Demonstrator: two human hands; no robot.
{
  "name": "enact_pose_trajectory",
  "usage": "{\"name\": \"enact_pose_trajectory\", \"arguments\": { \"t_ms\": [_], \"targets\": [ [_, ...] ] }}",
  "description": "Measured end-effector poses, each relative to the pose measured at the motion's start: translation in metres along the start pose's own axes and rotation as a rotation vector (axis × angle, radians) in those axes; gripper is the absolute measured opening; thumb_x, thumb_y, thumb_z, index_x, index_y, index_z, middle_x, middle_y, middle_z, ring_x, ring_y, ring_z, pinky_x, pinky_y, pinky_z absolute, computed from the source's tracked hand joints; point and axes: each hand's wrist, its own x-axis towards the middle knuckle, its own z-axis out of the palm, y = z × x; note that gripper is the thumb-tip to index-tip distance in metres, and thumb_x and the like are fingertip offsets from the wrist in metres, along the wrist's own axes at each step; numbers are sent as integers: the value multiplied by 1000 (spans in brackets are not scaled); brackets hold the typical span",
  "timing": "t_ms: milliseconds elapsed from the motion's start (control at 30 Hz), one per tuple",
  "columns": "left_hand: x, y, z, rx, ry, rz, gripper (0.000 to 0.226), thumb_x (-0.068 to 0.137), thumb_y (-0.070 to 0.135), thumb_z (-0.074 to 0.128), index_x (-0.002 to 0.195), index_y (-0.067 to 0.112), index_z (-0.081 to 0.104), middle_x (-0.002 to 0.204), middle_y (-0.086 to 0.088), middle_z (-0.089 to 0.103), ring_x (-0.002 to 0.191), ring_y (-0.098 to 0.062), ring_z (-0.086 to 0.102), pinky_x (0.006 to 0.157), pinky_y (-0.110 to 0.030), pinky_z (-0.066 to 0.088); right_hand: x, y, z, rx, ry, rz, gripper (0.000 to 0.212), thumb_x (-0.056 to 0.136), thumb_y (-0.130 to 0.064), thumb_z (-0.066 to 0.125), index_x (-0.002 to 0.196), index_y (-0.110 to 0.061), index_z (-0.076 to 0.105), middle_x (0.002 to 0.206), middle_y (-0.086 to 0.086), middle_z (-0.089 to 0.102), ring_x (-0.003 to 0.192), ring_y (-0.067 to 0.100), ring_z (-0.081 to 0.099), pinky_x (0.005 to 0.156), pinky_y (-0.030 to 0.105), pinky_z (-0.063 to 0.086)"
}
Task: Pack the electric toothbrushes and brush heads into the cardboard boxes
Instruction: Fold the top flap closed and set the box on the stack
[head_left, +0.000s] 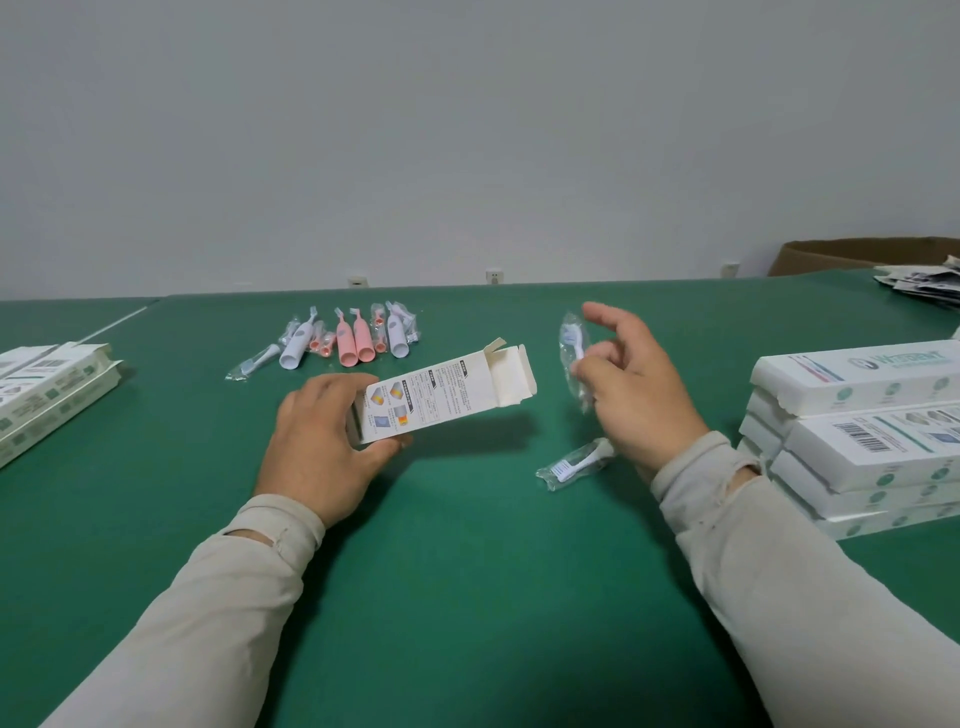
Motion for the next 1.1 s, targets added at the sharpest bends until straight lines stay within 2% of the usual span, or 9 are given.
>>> {"name": "enact_pose_trajectory", "arguments": {
  "t_ms": [133, 233, 300, 433, 600, 800, 900, 1000, 1100],
  "targets": [
    [0, -1, 0, 2, -36, 25, 57, 73, 34, 84, 124, 28, 60, 124, 6, 57, 119, -22, 46, 96, -24, 27, -10, -11, 12, 172, -100, 26, 40, 87, 1, 49, 102, -30, 68, 58, -12, 52, 50, 9, 48, 46, 21, 42],
    [0, -1, 1, -6, -40, 37, 57, 73, 33, 84, 124, 29, 60, 123, 7, 57, 118, -22, 47, 96, -23, 27, -13, -14, 16, 155, -19, -18, 26, 87, 3, 57, 93, -21, 65, 60, -12, 55, 50, 4, 49, 48, 18, 44],
    [-1, -1, 1, -6, -40, 42, 57, 73, 35, 84, 124, 29, 60, 123, 8, 57, 117, -21, 46, 96, -24, 28, -13, -13, 13, 176, 71, -68, 25, 84, 5, 62, 88, -19, 62, 67, -7, 59, 56, 2, 52, 54, 16, 45],
    [-1, -1, 1, -12, -44, 43, 57, 72, 34, 83, 124, 28, 60, 123, 8, 58, 118, -21, 46, 98, -26, 29, -10, -12, 11, 277, 122, -49, 26, 84, 4, 64, 89, -20, 56, 69, -4, 66, 62, 11, 63, 53, 23, 49],
    [-1, 0, 1, -25, -48, 66, 56, 72, 34, 83, 122, 30, 60, 121, 9, 58, 116, -20, 47, 95, -26, 29, -15, -6, 22, 170, 153, -72, 28, 84, -4, 71, 89, -24, 52, 84, 7, 70, 76, 28, 72, 65, 36, 59],
    [-1, 1, 2, -33, -44, 71, 55, 71, 35, 83, 122, 30, 61, 119, 10, 58, 115, -19, 47, 95, -26, 30, -21, -4, 28, 196, 90, -12, 21, 84, -14, 78, 87, -20, 58, 77, 6, 70, 71, 25, 75, 71, 44, 61],
    [-1, 2, 2, -36, -43, 67, 55, 71, 37, 83, 121, 31, 60, 118, 10, 58, 115, -19, 47, 95, -27, 30, -22, -4, 29, 72, 80, -46, 12, 87, -21, 75, 81, -16, 66, 73, 4, 73, 68, 15, 72, 70, 37, 58],
    [-1, 2, 3, -35, -45, 64, 56, 72, 37, 83, 122, 30, 60, 120, 10, 58, 116, -19, 47, 95, -26, 30, -22, -1, 27, -149, 69, -91, 23, 90, -26, 69, 69, -18, 69, 63, -8, 67, 57, 5, 57, 63, 25, 47],
    [-1, 1, 2, -28, -46, 60, 57, 72, 37, 84, 123, 29, 60, 121, 9, 58, 117, -20, 47, 96, -26, 29, -21, 0, 27, -166, 49, -78, 12, 86, -20, 72, 75, -21, 70, 71, -10, 67, 59, 1, 54, 64, 20, 48]
  ]
}}
